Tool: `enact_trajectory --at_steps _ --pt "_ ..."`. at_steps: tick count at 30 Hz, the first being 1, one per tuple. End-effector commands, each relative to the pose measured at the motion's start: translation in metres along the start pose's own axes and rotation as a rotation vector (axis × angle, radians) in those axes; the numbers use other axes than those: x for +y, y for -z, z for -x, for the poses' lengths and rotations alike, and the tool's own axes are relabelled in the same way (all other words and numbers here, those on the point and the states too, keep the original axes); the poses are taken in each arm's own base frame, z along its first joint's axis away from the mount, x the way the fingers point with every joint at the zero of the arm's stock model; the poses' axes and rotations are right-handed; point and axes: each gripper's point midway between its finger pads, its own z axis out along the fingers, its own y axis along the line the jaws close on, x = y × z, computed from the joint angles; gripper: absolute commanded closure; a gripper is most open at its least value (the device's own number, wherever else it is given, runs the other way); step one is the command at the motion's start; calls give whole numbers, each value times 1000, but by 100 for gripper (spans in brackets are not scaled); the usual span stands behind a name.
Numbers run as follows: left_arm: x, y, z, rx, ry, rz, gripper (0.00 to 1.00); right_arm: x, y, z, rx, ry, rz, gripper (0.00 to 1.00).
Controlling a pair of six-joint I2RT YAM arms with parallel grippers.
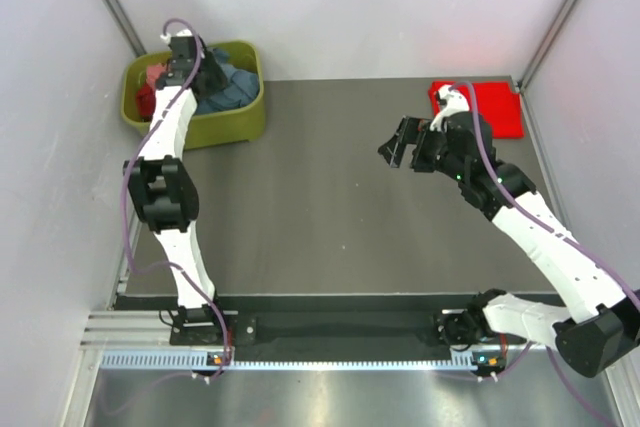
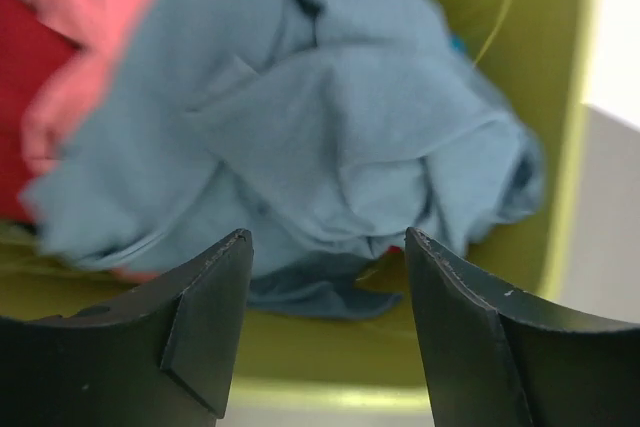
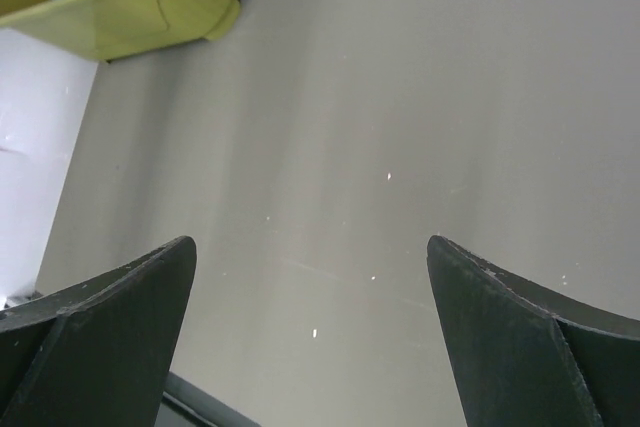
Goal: Fold and stack the t-shirts
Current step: Grab the tshirt from the pile, then move the tshirt to the center of the board
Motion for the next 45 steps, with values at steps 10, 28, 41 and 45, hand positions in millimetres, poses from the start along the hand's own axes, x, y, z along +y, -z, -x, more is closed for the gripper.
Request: enact_trajectory --at_steps 10,28,41,45 --pt "-21 -28 26 -86 -49 -70 100 17 -7 16 -46 -24 75 0" --pt "-173 265 176 -469 99 -943 100 10 7 22 -55 -39 16 0" --pt "-228 445 88 -254 76 -1558 100 -7 52 30 -146 -26 -60 0" --pt "-242 435 35 -166 59 -1505 100 -10 62 22 -138 -56 -67 0"
